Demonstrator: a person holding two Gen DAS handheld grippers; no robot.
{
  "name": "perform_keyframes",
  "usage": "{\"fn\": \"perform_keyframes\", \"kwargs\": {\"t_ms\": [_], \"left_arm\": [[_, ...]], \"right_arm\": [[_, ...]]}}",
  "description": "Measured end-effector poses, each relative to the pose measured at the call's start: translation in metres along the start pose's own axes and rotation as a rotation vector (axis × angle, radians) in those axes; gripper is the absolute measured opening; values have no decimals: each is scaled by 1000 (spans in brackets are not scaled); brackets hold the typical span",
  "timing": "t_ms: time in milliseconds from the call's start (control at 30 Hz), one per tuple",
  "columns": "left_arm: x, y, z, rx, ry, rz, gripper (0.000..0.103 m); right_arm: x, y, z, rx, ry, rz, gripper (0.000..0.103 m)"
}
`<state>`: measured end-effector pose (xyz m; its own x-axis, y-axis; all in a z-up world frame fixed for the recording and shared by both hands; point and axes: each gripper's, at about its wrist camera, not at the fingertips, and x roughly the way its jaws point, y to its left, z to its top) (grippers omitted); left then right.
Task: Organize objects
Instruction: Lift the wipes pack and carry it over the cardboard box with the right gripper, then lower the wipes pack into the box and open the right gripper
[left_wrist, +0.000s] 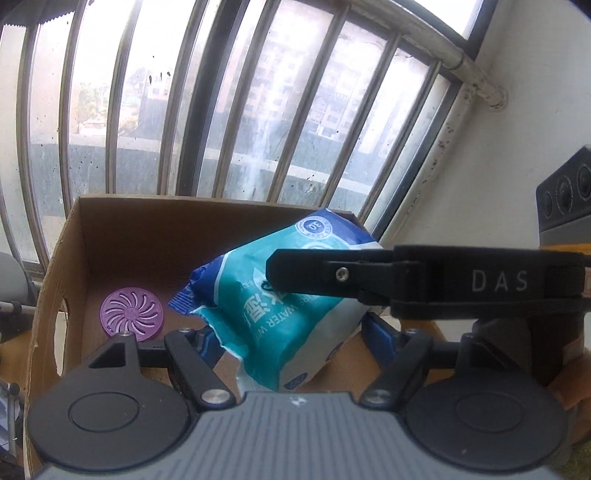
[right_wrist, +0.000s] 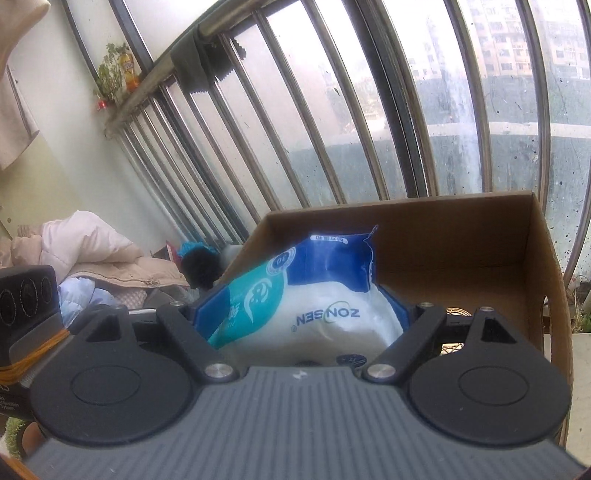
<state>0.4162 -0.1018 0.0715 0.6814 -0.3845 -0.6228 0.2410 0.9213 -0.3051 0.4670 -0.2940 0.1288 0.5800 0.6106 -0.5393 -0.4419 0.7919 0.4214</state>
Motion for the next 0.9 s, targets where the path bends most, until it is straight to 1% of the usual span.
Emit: {"fn": "perform_keyframes", "kwargs": {"t_ms": [67,167,300,500,567,600,633,700,833,900], "left_arm": [[21,3,8,-15,41,31,78],[47,13,17,-44,97,57,78],[72,14,24,-43,129,115,77],[99,25,24,-84,199,159,75],[108,27,26,-117,246,160,76],[109,27,26,-124,254,165,77],[110,26,27,-122,261,178,82],[111,27,28,-135,270,186,85],[107,28,30,-143,259,188,87],[104,26,29,-143,263,175,88]], "right_arm": [[22,-21,13,13,55,24,85],[51,-48,23,38,127,56,85],[83,-76,30,62,194,94,85],[120,-96,35,83,268,129,86],[132,-103,35,96,305,130,87],[139,-106,34,97,320,119,88],[143,-110,34,103,325,105,89],[151,-115,34,130,333,99,89],[149,-114,37,148,306,119,89],[147,-111,39,148,289,124,90]]}}
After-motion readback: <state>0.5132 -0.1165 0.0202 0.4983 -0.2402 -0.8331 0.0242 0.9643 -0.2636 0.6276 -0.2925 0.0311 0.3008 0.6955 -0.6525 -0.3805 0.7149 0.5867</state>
